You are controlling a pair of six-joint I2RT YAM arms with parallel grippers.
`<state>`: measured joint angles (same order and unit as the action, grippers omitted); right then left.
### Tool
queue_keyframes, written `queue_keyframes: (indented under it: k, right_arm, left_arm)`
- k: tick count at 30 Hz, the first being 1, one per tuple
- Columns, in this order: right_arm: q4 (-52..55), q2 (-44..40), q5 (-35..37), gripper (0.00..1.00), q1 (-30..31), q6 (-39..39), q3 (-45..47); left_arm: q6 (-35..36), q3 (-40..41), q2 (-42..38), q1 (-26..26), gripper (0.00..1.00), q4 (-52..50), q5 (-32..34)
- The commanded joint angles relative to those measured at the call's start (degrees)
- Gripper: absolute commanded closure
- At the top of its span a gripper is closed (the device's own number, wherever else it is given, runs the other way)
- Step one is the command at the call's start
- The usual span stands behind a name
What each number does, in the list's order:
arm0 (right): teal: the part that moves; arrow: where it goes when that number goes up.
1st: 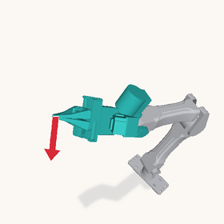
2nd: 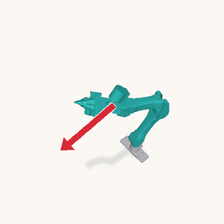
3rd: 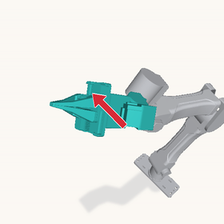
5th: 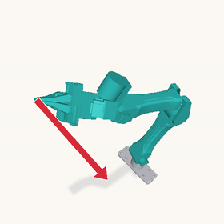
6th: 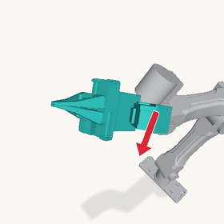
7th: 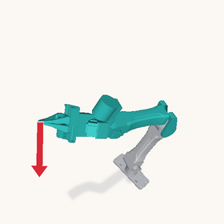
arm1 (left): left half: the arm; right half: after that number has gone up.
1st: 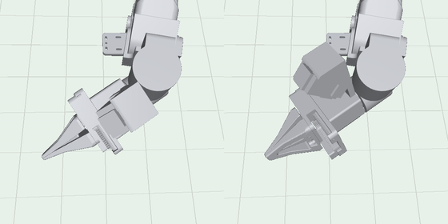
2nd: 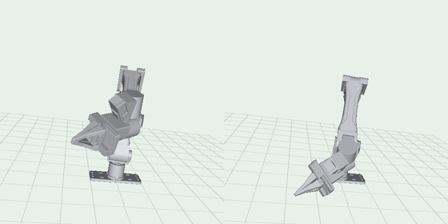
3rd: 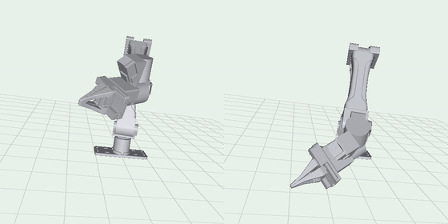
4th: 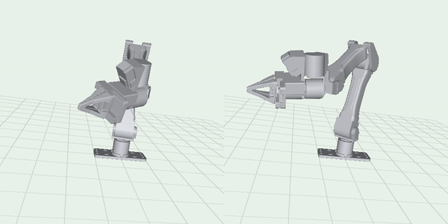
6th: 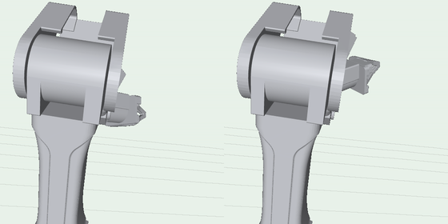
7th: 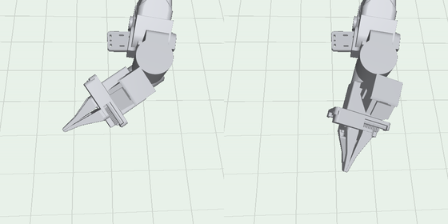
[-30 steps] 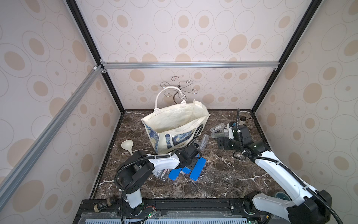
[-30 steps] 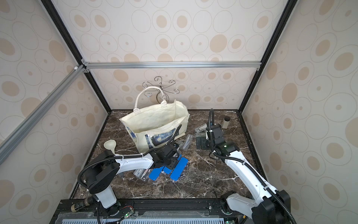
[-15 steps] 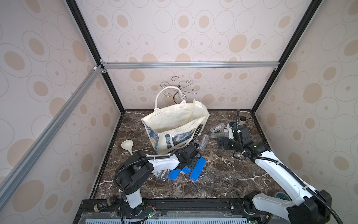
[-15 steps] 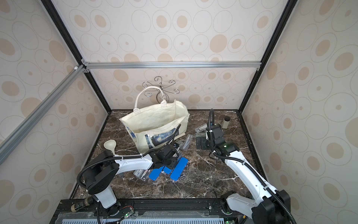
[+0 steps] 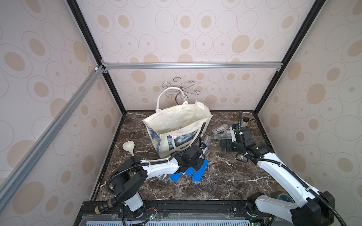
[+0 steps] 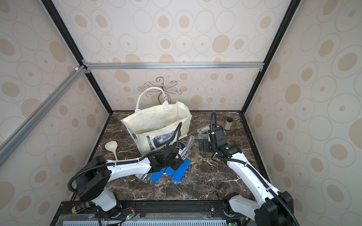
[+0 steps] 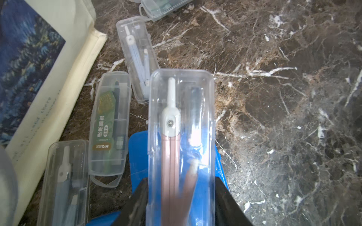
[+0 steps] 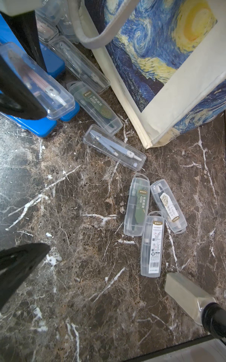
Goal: Put the compass set into the canvas bag
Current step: Pick up the compass set from the compass set, then place the compass set in the canvas bag.
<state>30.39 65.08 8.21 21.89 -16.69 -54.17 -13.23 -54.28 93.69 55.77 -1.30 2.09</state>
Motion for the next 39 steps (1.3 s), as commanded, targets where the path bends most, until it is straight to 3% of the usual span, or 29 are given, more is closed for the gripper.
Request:
queue_keyframes:
  k: [1,11,20,24,30,39]
  right_arm:
    - [0.1,-0.5,2.1,0.0,-0.6,-0.5,0.7]
    - [0.3,0.5,2.5,0.0,-2.0,-1.2,2.0]
    - [0.0,0.6,2.2,0.0,-2.7,-1.4,2.9]
    - [-0.2,0.9,2.2,0.0,-2.8,-1.4,3.2]
    - [-0.3,1.5,2.1,0.0,-2.9,-1.4,3.4]
    - [-0.1,2.0,2.0,0.0,-2.9,-1.1,2.8]
  left_arm:
    - [3.8,-4.1,-2.5,0.6,0.7,3.3,-1.8]
    - [7.9,-10.5,-5.6,0.6,0.7,5.4,-2.2]
    - [14.7,-20.3,-8.4,-0.7,0.69,2.6,12.2]
    - [18.2,-25.0,-9.0,-3.7,0.69,-0.5,16.0]
    - [21.9,-28.2,-8.9,-11.1,0.68,-5.3,16.4]
    - [30.7,-26.7,-4.1,-19.0,0.69,-8.9,18.0]
